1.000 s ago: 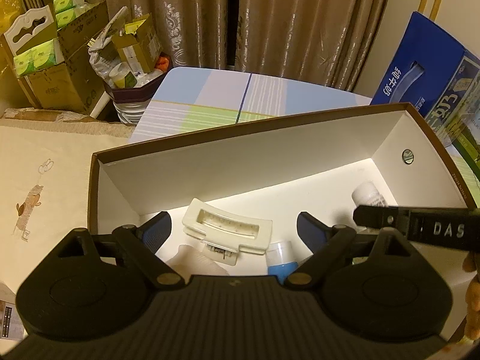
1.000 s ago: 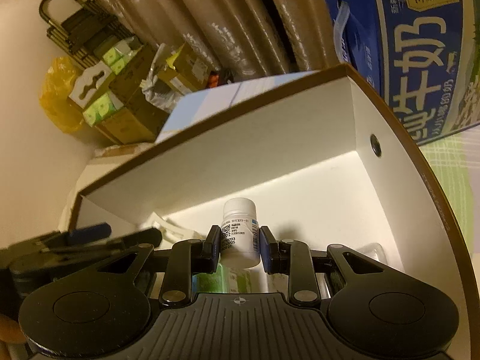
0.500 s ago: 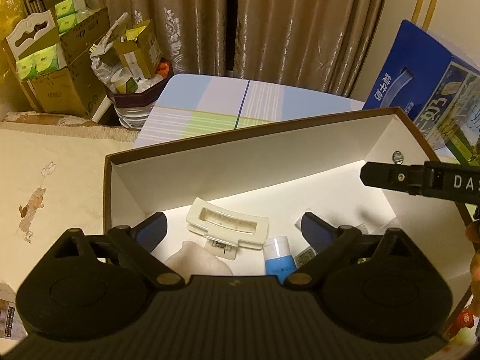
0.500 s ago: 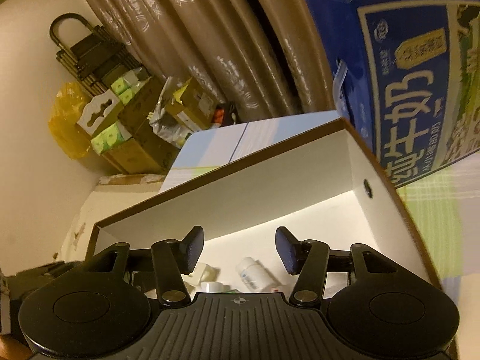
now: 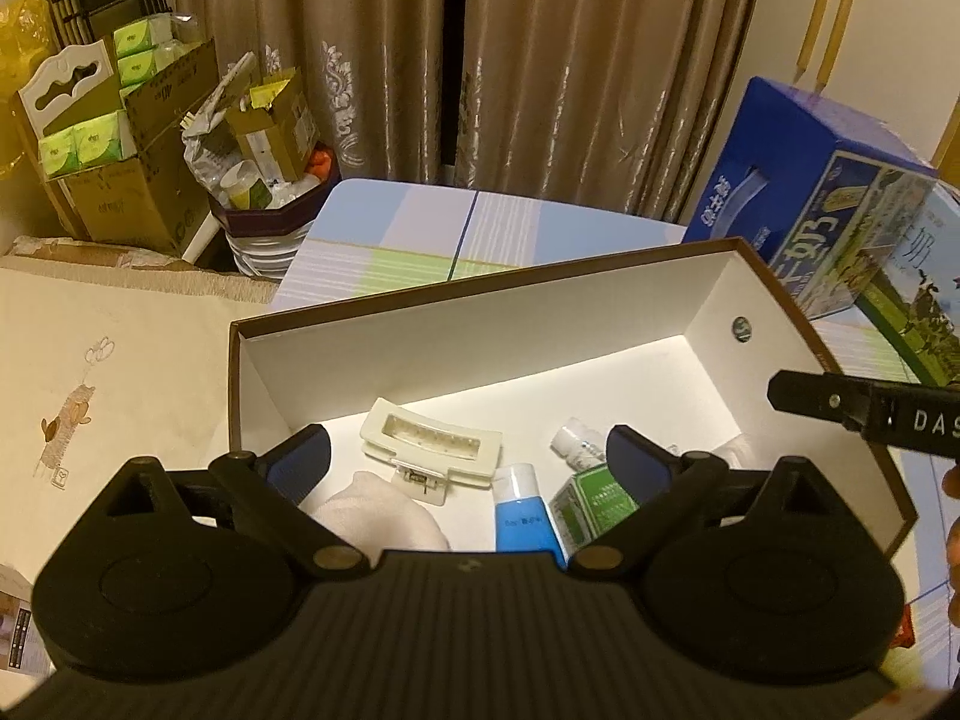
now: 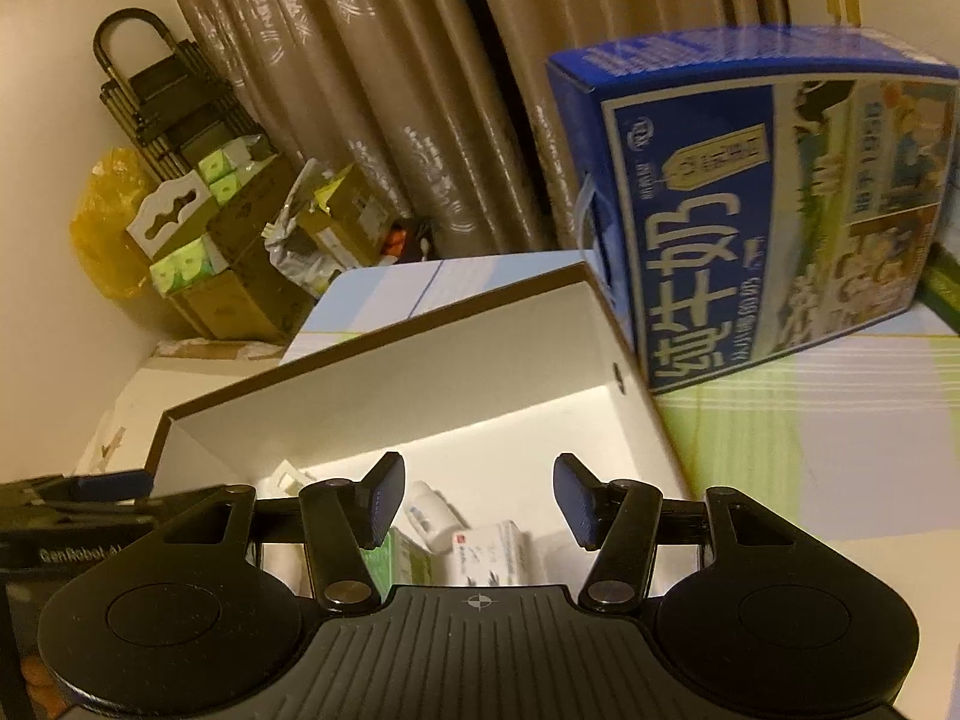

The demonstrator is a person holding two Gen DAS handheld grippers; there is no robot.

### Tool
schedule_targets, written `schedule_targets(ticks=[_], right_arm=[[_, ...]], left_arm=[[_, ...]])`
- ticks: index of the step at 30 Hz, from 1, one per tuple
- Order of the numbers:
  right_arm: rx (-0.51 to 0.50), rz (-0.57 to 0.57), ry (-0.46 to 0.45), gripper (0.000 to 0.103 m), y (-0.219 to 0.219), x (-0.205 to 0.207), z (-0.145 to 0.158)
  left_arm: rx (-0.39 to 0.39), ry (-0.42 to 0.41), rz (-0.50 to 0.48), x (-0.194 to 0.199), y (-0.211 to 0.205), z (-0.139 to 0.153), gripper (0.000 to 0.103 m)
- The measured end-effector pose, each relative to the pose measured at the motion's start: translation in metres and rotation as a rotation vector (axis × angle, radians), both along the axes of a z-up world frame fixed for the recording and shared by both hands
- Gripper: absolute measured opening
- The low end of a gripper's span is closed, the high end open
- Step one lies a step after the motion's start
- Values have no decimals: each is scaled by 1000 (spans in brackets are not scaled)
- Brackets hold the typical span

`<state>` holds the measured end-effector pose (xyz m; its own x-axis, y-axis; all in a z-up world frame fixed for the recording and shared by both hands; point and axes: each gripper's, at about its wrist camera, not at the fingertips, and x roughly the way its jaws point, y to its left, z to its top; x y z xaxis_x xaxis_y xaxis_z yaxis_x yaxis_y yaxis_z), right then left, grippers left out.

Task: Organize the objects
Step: 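Withdraw both tools from the brown box toward the snack packets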

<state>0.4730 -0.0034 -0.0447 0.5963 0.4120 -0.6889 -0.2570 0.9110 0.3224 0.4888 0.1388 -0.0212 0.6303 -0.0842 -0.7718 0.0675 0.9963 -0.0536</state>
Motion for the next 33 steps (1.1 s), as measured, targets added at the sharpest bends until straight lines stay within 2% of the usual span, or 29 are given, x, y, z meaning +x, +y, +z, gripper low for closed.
schedule_targets(ticks=[8, 18, 33], right_arm=[[2, 0, -6, 53, -14, -33, 12], [33, 7, -7, 53, -31, -91, 22], [33, 18, 23, 53, -65, -181, 20]], left_arm=[[-16, -15, -3, -35, -5, 18, 97], [-46, -15, 33, -101, 6, 31, 97], [-73, 35, 48, -189, -8, 26, 97]])
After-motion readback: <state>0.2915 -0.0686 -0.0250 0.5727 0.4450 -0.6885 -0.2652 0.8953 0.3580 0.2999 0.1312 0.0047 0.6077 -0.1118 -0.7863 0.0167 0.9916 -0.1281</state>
